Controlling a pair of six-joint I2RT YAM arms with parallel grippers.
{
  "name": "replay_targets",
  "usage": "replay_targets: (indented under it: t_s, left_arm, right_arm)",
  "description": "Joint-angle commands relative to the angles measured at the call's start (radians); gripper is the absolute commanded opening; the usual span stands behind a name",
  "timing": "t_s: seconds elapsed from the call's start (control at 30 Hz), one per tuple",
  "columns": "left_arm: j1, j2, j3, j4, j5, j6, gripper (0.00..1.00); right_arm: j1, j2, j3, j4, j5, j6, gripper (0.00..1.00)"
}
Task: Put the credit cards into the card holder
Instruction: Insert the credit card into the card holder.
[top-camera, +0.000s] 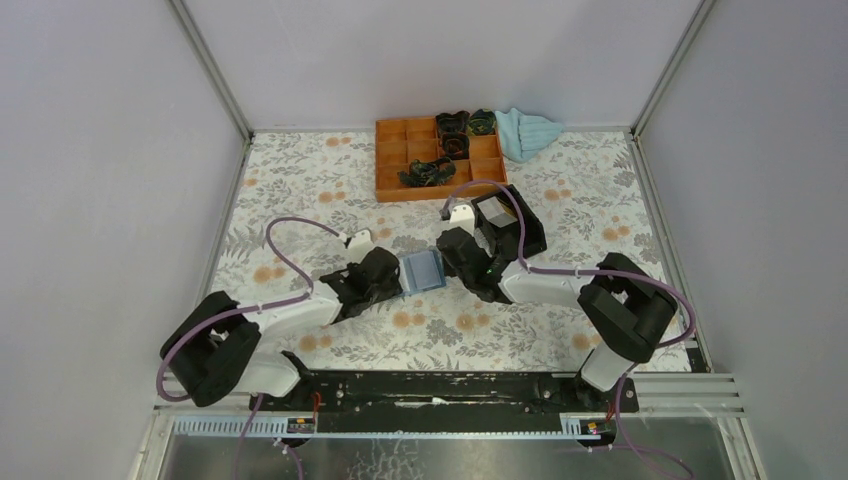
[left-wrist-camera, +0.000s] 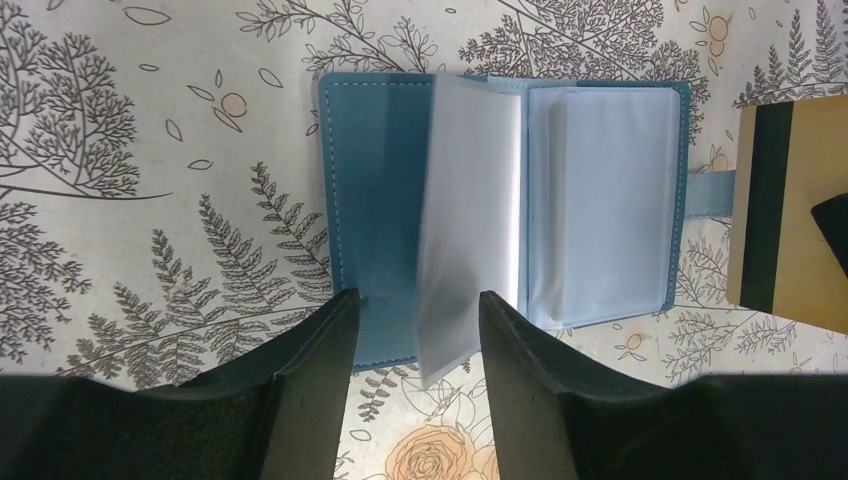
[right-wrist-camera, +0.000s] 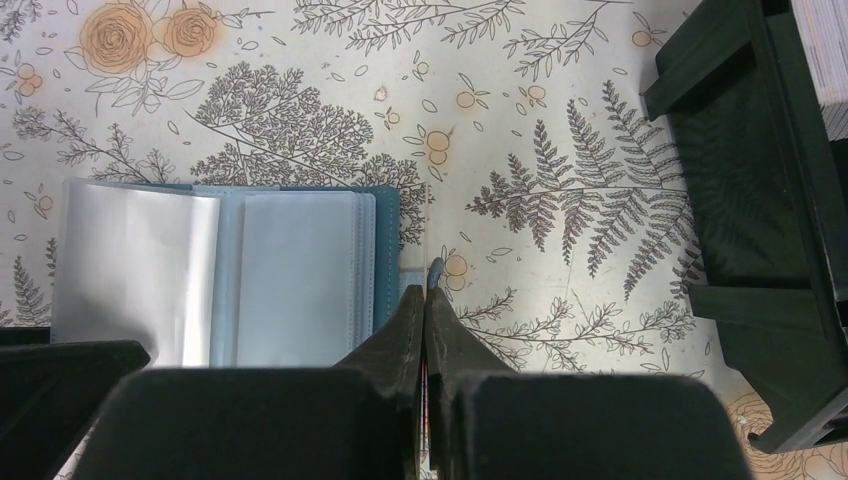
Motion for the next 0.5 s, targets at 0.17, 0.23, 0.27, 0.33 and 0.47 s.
replay_targets:
  t_s: [0.17, 0.23, 0.27, 0.33, 0.47]
  left_arm:
    - [-0.004, -0.069, 0.012, -0.025, -0.018, 0.022, 0.57]
    - [-0.004, -0.076, 0.014, -0.030, -0.019, 0.022, 0.57]
    - [-0.004, -0.079, 0.020, -0.037, -0.020, 0.022, 0.56]
    - [-0.003, -0.093, 0.029, -0.052, -0.029, 0.022, 0.56]
    - [-0.003, -0.139, 0.047, -0.088, -0.051, 0.019, 0.56]
  right_arm:
    - [-0.007, -0.074, 0.017, 0.037, -0.006, -0.026, 0.00]
    - [-0.008, -0.086, 0.013, 0.041, -0.013, -0.029, 0.00]
    - [-0.007, -0.094, 0.010, 0.046, -0.019, -0.031, 0.00]
    - [-0.004, -0.103, 0.007, 0.050, -0.030, -0.032, 0.00]
    - [0.006, -0.100, 0.014, 0.053, -0.046, -0.031, 0.00]
